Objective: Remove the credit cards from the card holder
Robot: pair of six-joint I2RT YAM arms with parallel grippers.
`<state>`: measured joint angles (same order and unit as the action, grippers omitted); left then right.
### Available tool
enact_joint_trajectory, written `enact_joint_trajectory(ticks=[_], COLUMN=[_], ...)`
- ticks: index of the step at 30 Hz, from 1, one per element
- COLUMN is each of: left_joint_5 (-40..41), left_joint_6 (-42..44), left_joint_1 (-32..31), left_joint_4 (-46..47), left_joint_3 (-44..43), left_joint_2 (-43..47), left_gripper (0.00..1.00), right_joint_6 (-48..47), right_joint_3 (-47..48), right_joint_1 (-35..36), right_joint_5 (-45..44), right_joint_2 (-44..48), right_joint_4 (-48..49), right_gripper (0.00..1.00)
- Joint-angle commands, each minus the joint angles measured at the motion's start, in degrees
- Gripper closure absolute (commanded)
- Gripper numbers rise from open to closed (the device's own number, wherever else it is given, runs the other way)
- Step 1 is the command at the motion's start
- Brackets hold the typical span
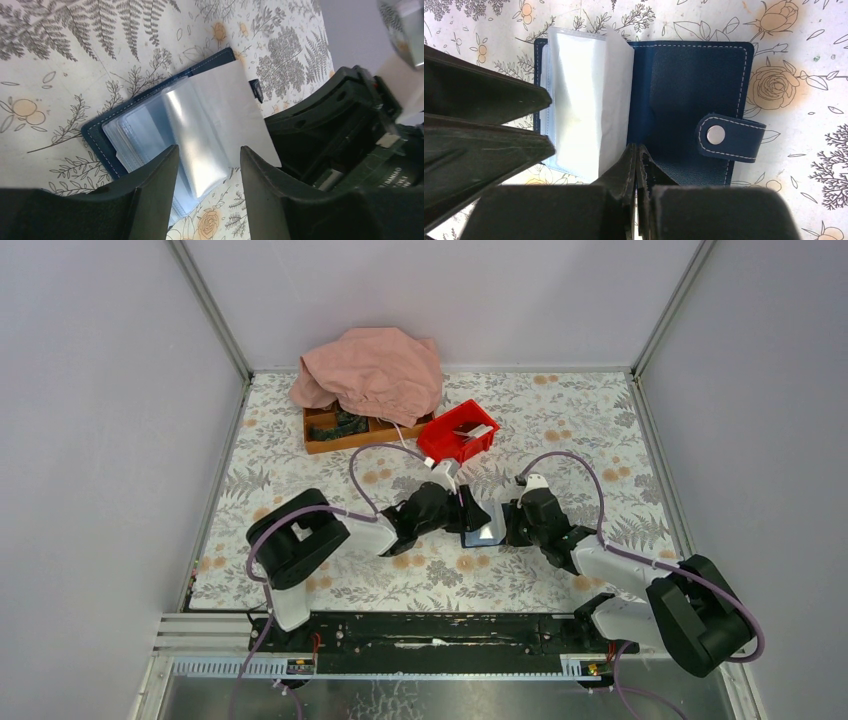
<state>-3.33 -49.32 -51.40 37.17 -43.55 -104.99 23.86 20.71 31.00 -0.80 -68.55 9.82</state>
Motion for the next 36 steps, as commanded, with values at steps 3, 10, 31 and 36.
enact_joint_trajectory(ticks=[3,10,31,36], left_joint_5=[2.99,3.71,4.75,4.68], left_joint_6=[1.86,1.6,1.6,1.51], left_joint_1=[-0.02,0.11,0.33,0.33], left_joint_4=[-0.3,-0.87,-2.97,-3.15], left_joint_3=[1.27,2.08,2.43,2.22], left_joint_2=[4.04,4.16,3.29,2.64], left_gripper=[0.44,0.44,0.44,0.44], right_joint_6=[0.09,0.14,0.05,0.09], right_joint_3=[2.4,2.49,2.66,2.49], right_joint_1=[-0.15,-0.15,-0.14,-0.14], right_joint_5=[0.27,-0.03,-0.34,-0.51], right_joint_2=[-0.81,-0.79,-1.23,-0.98], right_joint_4=[1.77,1.6,1.76,1.7], right_gripper=[0.99,0.99,0.99,0.99])
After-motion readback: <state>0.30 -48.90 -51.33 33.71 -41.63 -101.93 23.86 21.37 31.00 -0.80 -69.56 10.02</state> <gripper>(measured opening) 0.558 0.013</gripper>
